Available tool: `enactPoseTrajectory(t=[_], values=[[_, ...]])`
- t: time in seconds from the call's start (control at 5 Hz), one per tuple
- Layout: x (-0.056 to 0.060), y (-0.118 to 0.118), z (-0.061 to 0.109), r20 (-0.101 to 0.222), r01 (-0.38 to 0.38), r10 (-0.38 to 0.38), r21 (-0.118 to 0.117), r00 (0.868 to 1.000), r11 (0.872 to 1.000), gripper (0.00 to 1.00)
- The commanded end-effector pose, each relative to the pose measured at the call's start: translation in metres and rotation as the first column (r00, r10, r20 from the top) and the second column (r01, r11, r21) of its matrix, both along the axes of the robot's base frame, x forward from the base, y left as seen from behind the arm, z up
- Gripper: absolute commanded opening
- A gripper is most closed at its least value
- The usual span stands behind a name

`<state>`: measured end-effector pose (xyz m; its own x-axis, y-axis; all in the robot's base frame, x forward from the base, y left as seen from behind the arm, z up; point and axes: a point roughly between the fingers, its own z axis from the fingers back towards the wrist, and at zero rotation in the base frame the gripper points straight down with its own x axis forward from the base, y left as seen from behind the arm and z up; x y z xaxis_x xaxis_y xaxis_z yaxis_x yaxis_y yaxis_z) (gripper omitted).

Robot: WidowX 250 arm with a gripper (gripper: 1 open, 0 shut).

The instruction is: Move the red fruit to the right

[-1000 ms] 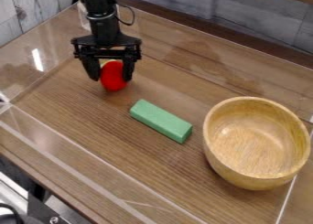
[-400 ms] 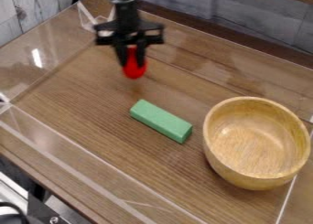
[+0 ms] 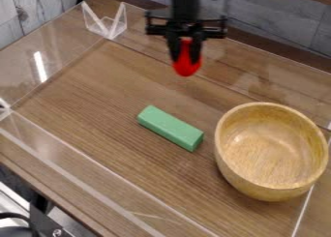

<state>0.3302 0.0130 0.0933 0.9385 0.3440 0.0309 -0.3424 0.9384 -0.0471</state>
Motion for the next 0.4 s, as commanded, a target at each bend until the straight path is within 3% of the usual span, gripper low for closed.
enactPoseTrajectory(t=[0.0, 0.2], values=[[0.011, -0.008, 0.013, 0.061, 0.018, -0.02, 0.024, 0.998, 1.0, 0.0], [0.007, -0.021, 0.0, 0.042, 0.045, -0.046, 0.04, 0.998, 0.998, 0.0]])
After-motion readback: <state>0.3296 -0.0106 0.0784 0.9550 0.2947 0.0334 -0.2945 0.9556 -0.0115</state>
